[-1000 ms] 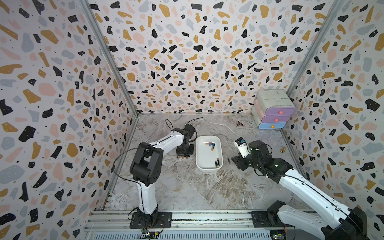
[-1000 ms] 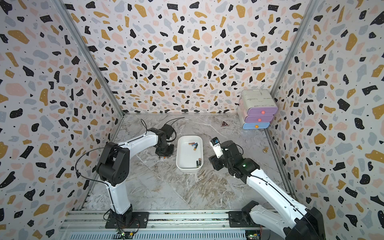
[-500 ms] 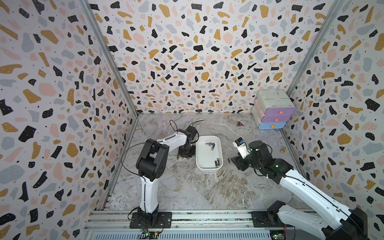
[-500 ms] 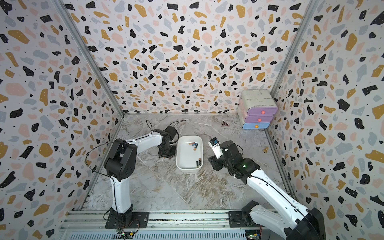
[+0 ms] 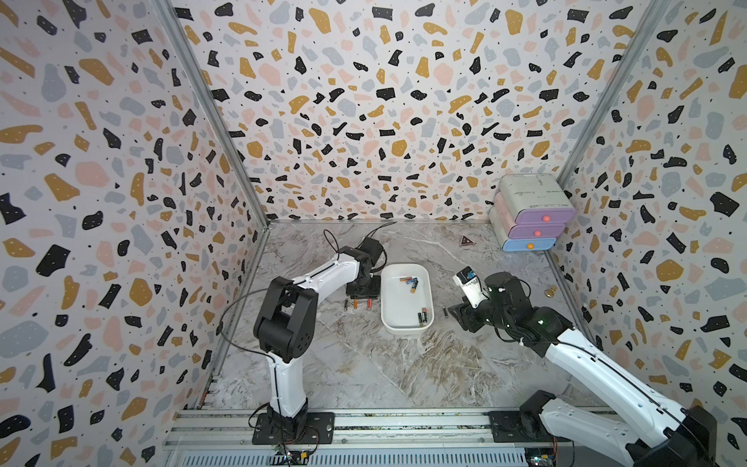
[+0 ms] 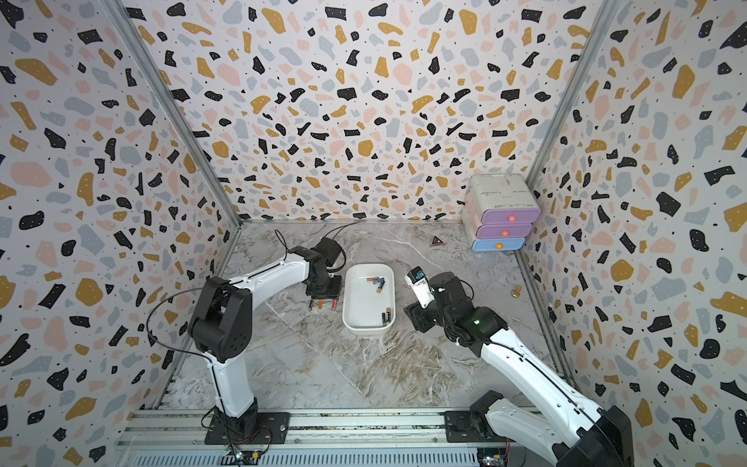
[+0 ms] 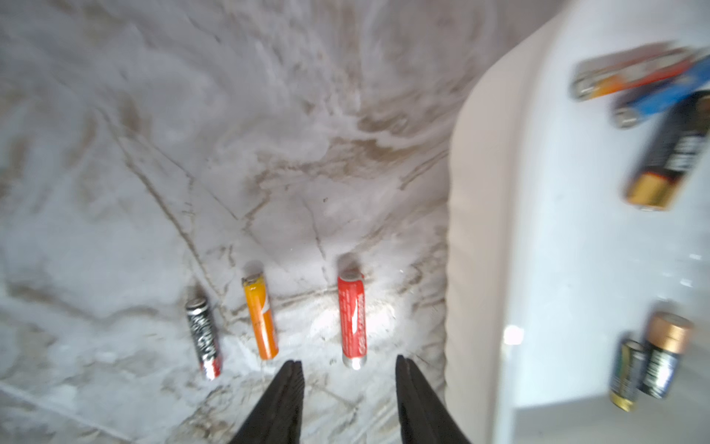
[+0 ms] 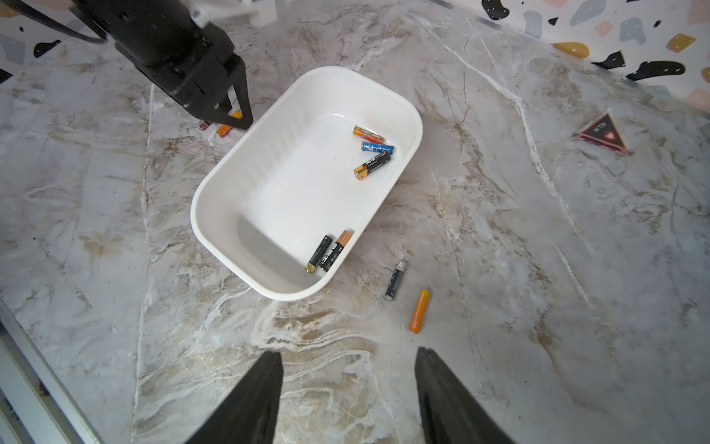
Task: Take the batteries out of the storage box
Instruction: Place the battery at the center of the board, then pick up the battery from the storage box.
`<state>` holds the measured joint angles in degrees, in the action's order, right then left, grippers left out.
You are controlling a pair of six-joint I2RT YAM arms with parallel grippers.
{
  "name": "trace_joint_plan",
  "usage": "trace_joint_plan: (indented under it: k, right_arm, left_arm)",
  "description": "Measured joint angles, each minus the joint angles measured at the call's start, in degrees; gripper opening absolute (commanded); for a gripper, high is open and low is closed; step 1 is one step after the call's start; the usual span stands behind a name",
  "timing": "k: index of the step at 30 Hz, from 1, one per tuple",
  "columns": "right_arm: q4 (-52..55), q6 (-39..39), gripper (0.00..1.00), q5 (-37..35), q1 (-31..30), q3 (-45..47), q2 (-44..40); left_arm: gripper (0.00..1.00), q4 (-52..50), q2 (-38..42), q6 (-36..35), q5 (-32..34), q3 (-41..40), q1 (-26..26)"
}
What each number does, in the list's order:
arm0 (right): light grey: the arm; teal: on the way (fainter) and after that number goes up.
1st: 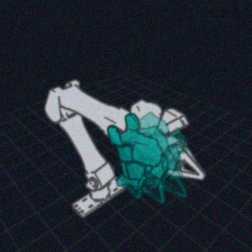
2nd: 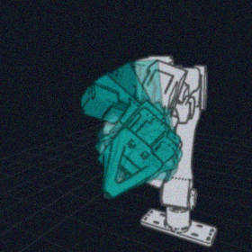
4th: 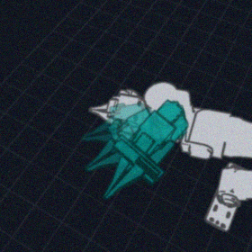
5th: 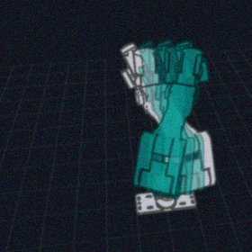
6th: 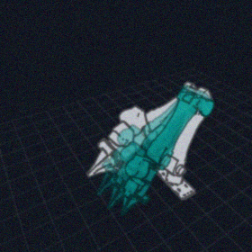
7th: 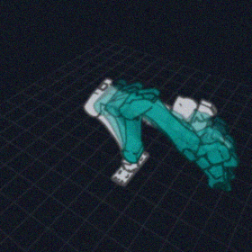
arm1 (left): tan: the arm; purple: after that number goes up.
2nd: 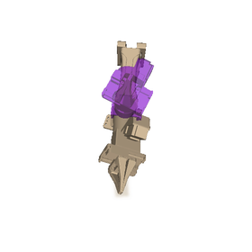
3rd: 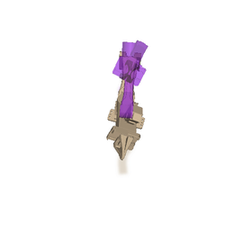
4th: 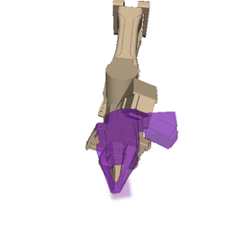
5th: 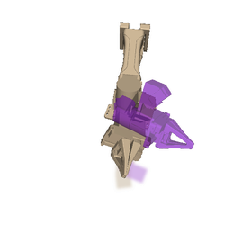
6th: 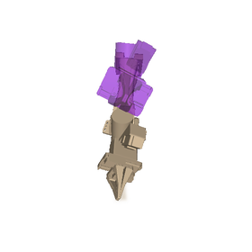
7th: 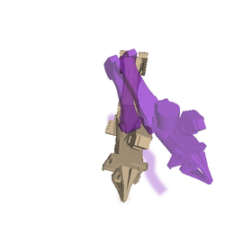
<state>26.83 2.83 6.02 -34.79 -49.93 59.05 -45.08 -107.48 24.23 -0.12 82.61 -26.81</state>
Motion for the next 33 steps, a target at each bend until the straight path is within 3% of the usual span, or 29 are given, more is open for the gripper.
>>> trace_joint_plan:
  k: [6,15,23,33]
  right_arm:
    - [4.24,0.04,0.48,1.73,-2.08,-9.79,11.78]
    - [15.23,2.75,0.36,-1.22,-6.36,-35.69,39.34]
    - [20.15,10.34,0.33,-7.74,-6.97,-51.28,57.48]
    - [22.38,19.56,0.35,-18.34,-7.02,-60.52,68.65]
  left_arm:
    - [0.48,0.44,12.74,0.26,0.02,0.24,-0.04]
    - [0.6,12.46,41.2,2.99,5.38,-26.01,0.83]
    - [0.63,14.29,41.4,3.41,5.97,-29.97,1.14]
    - [0.65,15.3,40.98,2.4,5.77,-29.97,1.14]
